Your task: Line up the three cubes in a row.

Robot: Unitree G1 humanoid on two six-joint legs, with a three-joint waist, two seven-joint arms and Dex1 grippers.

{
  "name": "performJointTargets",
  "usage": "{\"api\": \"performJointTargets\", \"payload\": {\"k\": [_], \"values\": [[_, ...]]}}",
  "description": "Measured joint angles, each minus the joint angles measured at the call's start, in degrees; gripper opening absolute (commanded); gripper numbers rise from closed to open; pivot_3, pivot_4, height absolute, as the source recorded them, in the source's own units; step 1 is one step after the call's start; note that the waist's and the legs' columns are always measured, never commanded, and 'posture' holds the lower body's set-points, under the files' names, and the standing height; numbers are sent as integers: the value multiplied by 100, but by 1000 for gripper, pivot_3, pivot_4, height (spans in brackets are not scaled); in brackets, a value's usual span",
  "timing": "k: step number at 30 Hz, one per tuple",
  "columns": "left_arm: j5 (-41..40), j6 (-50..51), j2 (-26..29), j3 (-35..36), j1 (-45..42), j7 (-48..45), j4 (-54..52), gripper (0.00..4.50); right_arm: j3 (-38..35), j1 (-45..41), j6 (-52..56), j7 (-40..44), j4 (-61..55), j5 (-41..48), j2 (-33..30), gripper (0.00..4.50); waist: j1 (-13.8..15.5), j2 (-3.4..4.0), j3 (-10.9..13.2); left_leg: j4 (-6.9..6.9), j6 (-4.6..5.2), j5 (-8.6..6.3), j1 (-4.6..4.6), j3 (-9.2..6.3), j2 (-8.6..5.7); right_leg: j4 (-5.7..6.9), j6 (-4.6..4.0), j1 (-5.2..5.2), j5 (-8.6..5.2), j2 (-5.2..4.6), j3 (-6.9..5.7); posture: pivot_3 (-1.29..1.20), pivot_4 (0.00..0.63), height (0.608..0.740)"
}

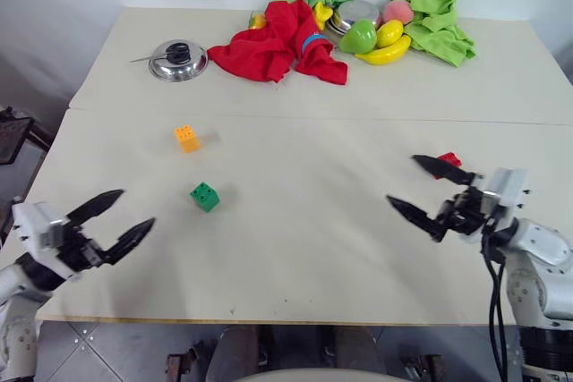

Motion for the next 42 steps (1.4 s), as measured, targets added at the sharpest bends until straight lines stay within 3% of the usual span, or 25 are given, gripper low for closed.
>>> {"api": "performJointTargets", "payload": {"k": [7,10,14,19,24,31,34,41,42], "values": [[78,439,98,-1137,-464,-130,-679,4500,-1033,601,-574,-359,1155,-284,-158,4484,-69,4,-2,-2,0,2,4,14,5,-1,-1,1,-1,16,7,0,150,740],[139,611,126,-1544,-675,-159,-763,4500,-1139,856,-592,-350,1527,-338,-161,4484,-124,8,-1,-1,0,3,6,21,10,1,-1,-2,-1,17,13,0,150,740],[146,635,128,-1647,-989,-156,-800,4500,-1057,914,-58,-436,1171,-211,-173,4484,-224,18,-3,0,-5,8,14,29,19,8,0,-2,0,20,23,0,150,740],[190,634,129,-1749,-1170,-190,-788,4500,-515,-79,1462,-1558,575,-499,-605,4484,-278,30,-3,13,-4,9,16,38,21,29,-1,-14,-1,10,34,0,150,740],[251,623,123,-1811,-1283,-196,-744,4500,47,-1224,2462,-2099,890,-865,-826,4484,-203,31,-3,12,-4,10,2,21,12,26,-7,-16,-4,9,21,0,150,740],[333,535,73,-1812,-1254,-182,-732,4500,722,-2314,2963,-1893,2082,-1240,-858,4484,-168,32,-3,11,-1,10,-12,17,7,14,-5,-16,-3,10,6,0,150,740],[388,456,13,-1811,-1230,-151,-711,4500,909,-2563,2950,-1779,2466,-1373,-859,3925,-157,32,-2,11,-1,10,-12,16,8,15,-5,-15,-3,11,4,0,150,740],[446,324,-8,-1798,-1097,-116,-691,4500,1110,-2746,2842,-1193,2689,-1512,-984,1499,-152,32,-2,12,0,10,-13,16,8,14,-3,-15,-2,12,4,0,150,740],[447,316,-8,-1787,-1095,-114,-688,4500,1128,-2743,2803,-1035,2678,-1512,-1029,1502,-147,32,-2,12,0,10,-13,16,8,12,-3,-14,-2,12,4,0,150,740]]}}
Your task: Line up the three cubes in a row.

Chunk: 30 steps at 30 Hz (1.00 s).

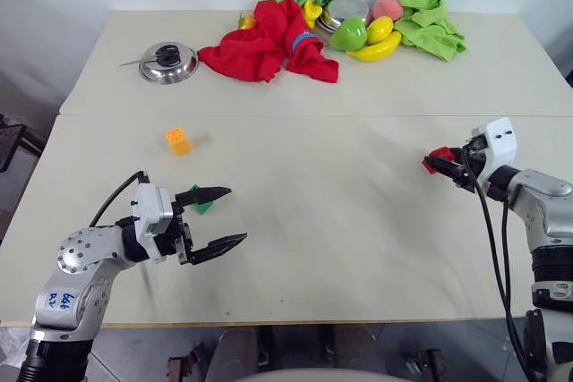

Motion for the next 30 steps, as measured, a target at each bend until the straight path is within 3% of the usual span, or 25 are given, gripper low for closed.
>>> {"api": "performJointTargets", "payload": {"k": [6,10,15,22,30], "values": [[7,-21,35,51,6,-73,67,4500,519,-5,-1581,2661,-249,106,-467,1502,7,0,1,0,0,0,3,1,3,-8,3,5,2,6,-3,0,150,740],[33,-29,38,48,-24,-156,146,4500,1199,-370,-2405,3942,-35,-69,-449,1502,-16,0,1,3,0,0,4,1,4,-7,5,5,3,6,-2,0,150,740],[45,-23,35,-10,-77,-177,200,4500,1807,-853,-2784,4069,380,-321,52,1502,-88,0,1,3,-1,0,3,-5,4,-5,4,5,2,4,-5,0,150,740],[56,-80,35,-10,-80,-206,210,4500,2246,-1168,-3484,4120,1103,-417,201,1502,-104,0,2,3,-1,0,-1,-17,0,-10,4,9,2,1,-13,0,150,740],[58,-136,20,25,-82,-187,258,4500,2431,-1292,-3934,4150,1445,-309,198,4140,-103,0,2,5,-1,0,-1,-17,1,-8,4,10,2,0,-12,0,150,740]]}}
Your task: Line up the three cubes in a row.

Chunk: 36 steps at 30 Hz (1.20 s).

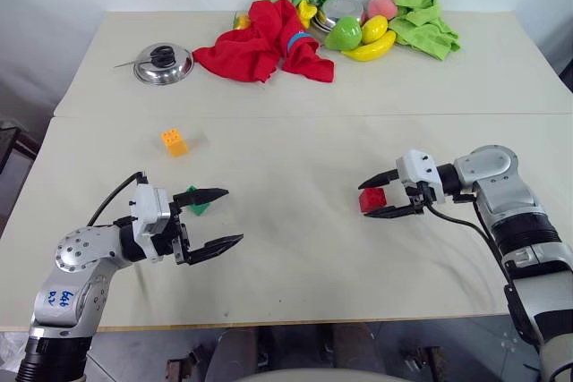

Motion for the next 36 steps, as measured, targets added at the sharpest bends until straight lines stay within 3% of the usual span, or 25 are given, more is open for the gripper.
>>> {"api": "performJointTargets", "payload": {"k": [1,6,11,17,22,29,33,36], "values": [[0,-27,-23,36,0,26,4,4500,-12,28,-51,3,-44,89,-45,4480,1,0,0,0,0,0,0,-2,0,0,0,0,0,-1,-1,0,150,740],[-3,-158,26,521,288,182,1,4500,-791,579,32,5,-833,1000,-388,4480,2,0,1,-3,-1,-1,-2,-7,3,-5,-1,1,0,0,-6,0,150,740],[-45,-310,-100,1677,898,669,66,4500,-1937,2064,743,-257,-2215,1968,-464,4480,21,-2,2,-4,-1,-1,-2,-9,3,-10,-1,4,0,-4,-6,0,150,740],[-285,-381,-595,2732,1521,1249,593,4500,-2669,3702,1097,-1238,-3945,2468,201,4480,43,-6,0,-5,-6,-5,7,-9,3,-6,0,9,0,-6,-4,0,150,740],[-354,-450,-687,3177,1980,1168,1557,4500,-2864,4221,630,-1408,-4173,2327,635,4480,35,-10,0,-4,-4,-8,10,-1,3,-5,-1,3,0,-6,4,0,150,740],[-346,-614,-633,3135,1597,1047,1867,4500,-3208,4035,437,-1557,-4139,2365,688,4480,156,-17,-1,-3,-12,-14,17,-5,2,-15,-5,1,-1,-23,11,0,150,740],[-241,-641,-516,2643,1372,878,1667,4500,-3212,4034,441,-1435,-4117,2372,687,4480,142,-18,-1,-10,-9,-14,16,-2,1,0,-6,2,-2,-15,5,0,150,740],[113,-695,-229,1883,1036,612,1294,4500,-3211,4014,447,-1270,-4018,2359,662,4480,150,-18,-1,-9,-5,-13,15,0,-2,0,-6,3,-2,-11,3,0,150,740]]}}
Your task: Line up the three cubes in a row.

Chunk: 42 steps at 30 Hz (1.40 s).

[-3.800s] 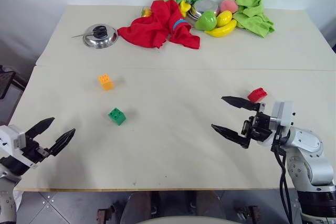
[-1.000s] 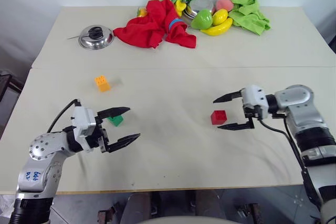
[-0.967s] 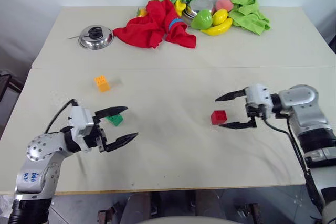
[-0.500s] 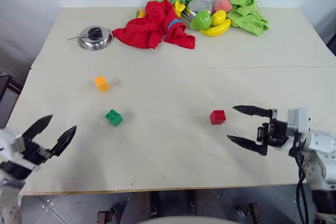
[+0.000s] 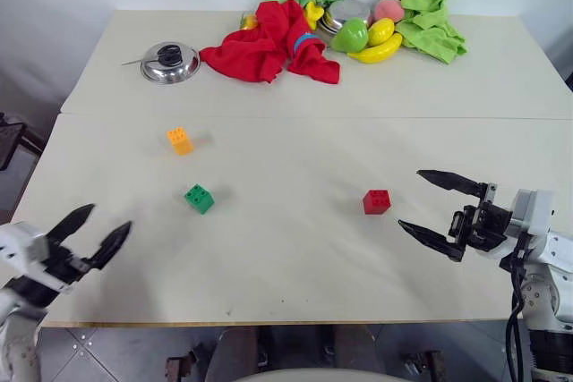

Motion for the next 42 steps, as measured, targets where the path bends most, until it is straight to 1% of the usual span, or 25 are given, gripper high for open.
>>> {"api": "performJointTargets", "payload": {"k": [3,6,10,13,17,21,23,25,28,30,33,35,38,40,42], "values": [[276,-35,162,-450,-362,-40,-192,4500,2,-6,10,107,59,-16,-39,4480,-11,1,0,-1,1,0,1,4,0,0,1,-1,0,3,2,0,150,740],[406,174,151,-744,-694,235,-260,4500,4,-26,21,138,72,-22,-45,4480,-33,1,0,-1,1,1,1,6,5,2,1,-2,0,9,3,0,150,740],[799,429,9,-1269,-817,641,-343,4500,27,-60,55,136,68,-31,-45,4480,-21,1,0,0,3,2,3,10,3,4,1,-1,0,10,5,0,150,740],[940,567,-132,-1481,-909,908,-336,3926,41,-63,70,116,36,-60,-45,4500,-7,-1,1,3,4,3,2,8,3,6,1,0,0,9,4,0,150,740],[949,722,-245,-1470,-874,1189,-382,2671,30,217,56,110,-59,-77,-49,4500,6,-1,1,2,4,2,1,5,2,3,1,1,1,8,5,0,150,740],[944,784,-224,-1639,-907,1052,-378,1476,-155,516,19,106,-114,-73,-51,4500,19,-1,1,3,5,3,2,4,1,5,2,3,1,8,3,0,150,740],[942,839,-141,-1700,-1046,923,-365,1470,-182,632,19,106,-165,-72,-57,4500,16,-1,1,4,5,4,2,5,2,6,1,3,1,8,3,0,150,740],[867,960,78,-1848,-1498,577,-301,1470,-293,824,6,120,-196,-61,-59,4500,58,-3,3,7,6,7,0,1,1,10,2,2,1,8,0,0,150,740],[774,1103,441,-2270,-2792,-267,-180,1470,-529,1094,6,113,-202,-46,-118,4500,148,-3,2,13,9,9,0,4,-6,13,5,3,2,8,4,0,150,740],[761,1295,369,-2669,-3729,-679,-83,1470,-692,1223,-12,95,-210,-37,-133,4500,159,1,0,12,10,9,2,5,-14,8,9,9,5,7,8,0,150,740],[781,1590,18,-3360,-4525,-1156,206,1470,-865,1424,-50,35,-254,-30,-134,4500,144,6,-3,5,10,9,2,8,-21,-2,10,11,5,15,5,0,150,740],[1054,1607,-444,-4002,-4988,-1429,757,1470,-985,1594,-91,-40,-336,-20,-118,4500,145,6,-3,4,10,8,-1,13,-31,-12,10,11,5,31,3,0,150,740],[1591,1346,-1247,-4623,-5425,-1355,1689,1470,-1074,1695,-111,-191,-558,-18,-101,4500,140,-3,2,7,8,9,-1,17,-22,-21,13,13,6,42,7,0,150,740],[1842,1223,-1626,-4853,-5528,-1199,2069,1470,-1088,1818,-107,-294,-705,-19,-90,4500,123,-5,3,6,6,9,-1,19,-13,-22,13,10,6,48,11,0,150,740],[2065,1092,-1788,-4979,-5547,-1065,2305,1470,-1094,1913,-98,-411,-840,-19,-80,4500,119,-5,3,6,4,10,-2,20,-7,-23,13,5,6,53,14,0,150,740]]}}
